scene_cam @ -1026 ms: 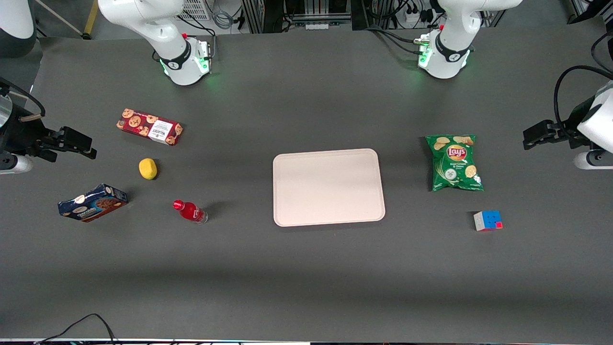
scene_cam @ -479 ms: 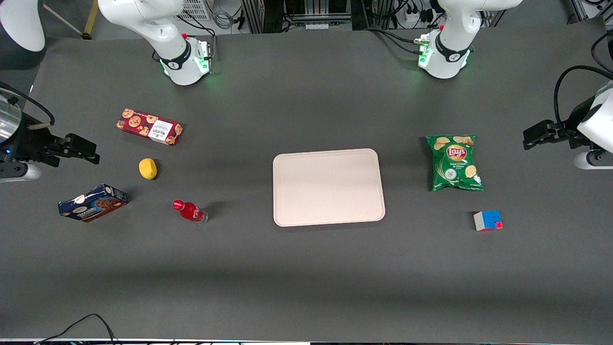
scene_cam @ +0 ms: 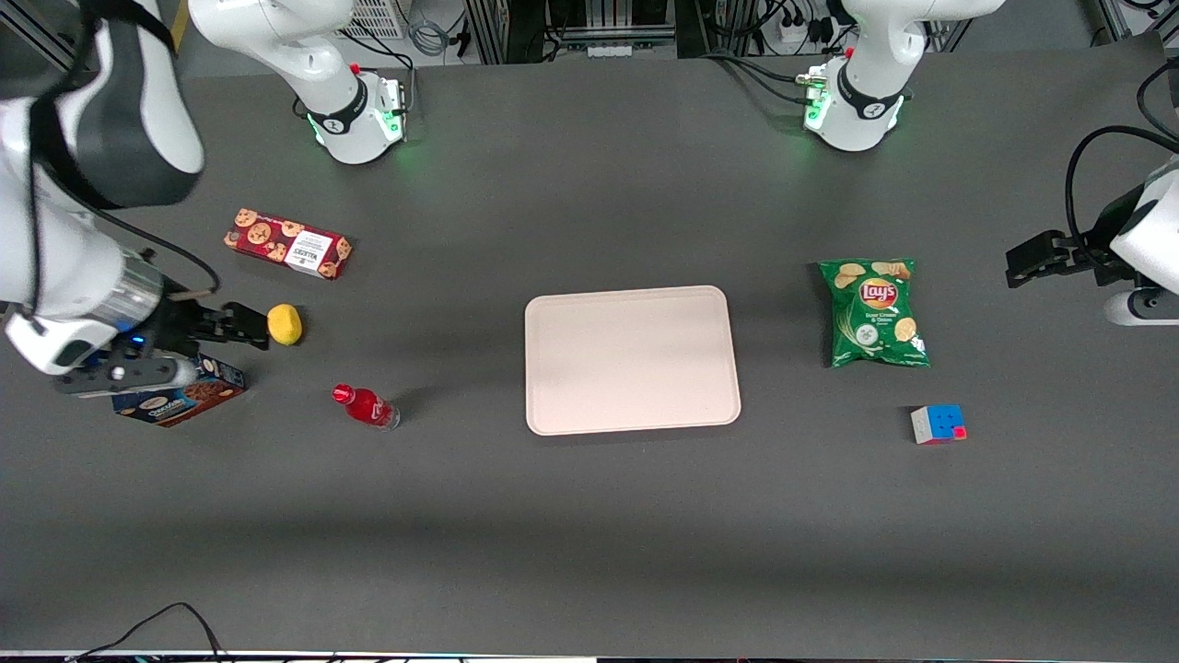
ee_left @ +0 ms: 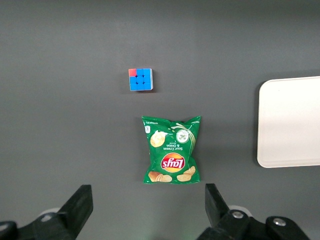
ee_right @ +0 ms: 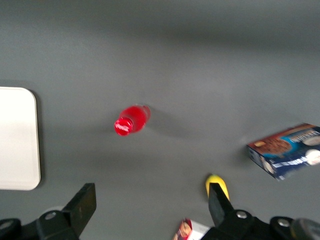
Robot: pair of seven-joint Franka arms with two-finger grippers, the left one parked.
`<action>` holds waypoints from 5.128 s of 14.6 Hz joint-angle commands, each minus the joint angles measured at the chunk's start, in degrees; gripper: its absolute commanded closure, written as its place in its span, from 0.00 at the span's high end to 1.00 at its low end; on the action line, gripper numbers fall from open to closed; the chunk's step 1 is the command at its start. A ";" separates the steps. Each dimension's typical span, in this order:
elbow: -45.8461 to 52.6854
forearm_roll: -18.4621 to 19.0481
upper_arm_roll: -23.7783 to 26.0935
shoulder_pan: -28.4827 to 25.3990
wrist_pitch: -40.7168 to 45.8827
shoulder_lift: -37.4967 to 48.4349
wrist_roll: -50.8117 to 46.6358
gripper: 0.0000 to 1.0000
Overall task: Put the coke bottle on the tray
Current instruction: 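Lower the open right gripper around the red bottle and close it, then lift the held bottle and carry it over the white tray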
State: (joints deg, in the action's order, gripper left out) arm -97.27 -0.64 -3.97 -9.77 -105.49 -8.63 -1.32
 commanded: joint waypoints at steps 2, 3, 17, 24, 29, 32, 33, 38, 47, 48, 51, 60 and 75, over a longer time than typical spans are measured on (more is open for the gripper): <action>-10.04 1.60 2.13 -0.34 -12.00 1.26 -1.85 1.00; -10.31 1.60 2.91 -0.34 -13.49 -0.06 -1.85 1.00; -14.26 1.96 3.71 -1.48 -28.45 -10.88 -2.72 1.00; -14.09 2.04 3.71 -1.57 -28.36 -10.44 -2.72 0.33; -13.91 2.04 3.80 -1.66 -28.19 -9.83 -2.72 0.00; -12.25 2.74 3.88 -1.66 -24.17 -7.46 -2.63 0.00; -11.11 2.75 4.49 -1.66 -21.19 -6.41 -2.81 0.00; -4.45 2.66 7.56 -1.66 -7.40 -0.95 -3.86 0.00; 18.33 3.18 19.09 -7.34 11.54 -6.30 -27.74 0.00; 19.73 4.23 19.09 -9.98 11.54 -8.22 -32.12 0.00; 24.57 7.49 19.27 -14.83 10.75 -15.86 -40.41 0.00; 22.48 13.03 19.62 -17.57 -5.93 -29.77 -47.46 0.00; 19.92 13.12 19.62 -17.04 -9.03 -31.18 -47.81 0.62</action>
State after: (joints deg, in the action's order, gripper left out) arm -77.04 10.96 15.40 -26.92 -113.81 -40.38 -47.15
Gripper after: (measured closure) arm 0.648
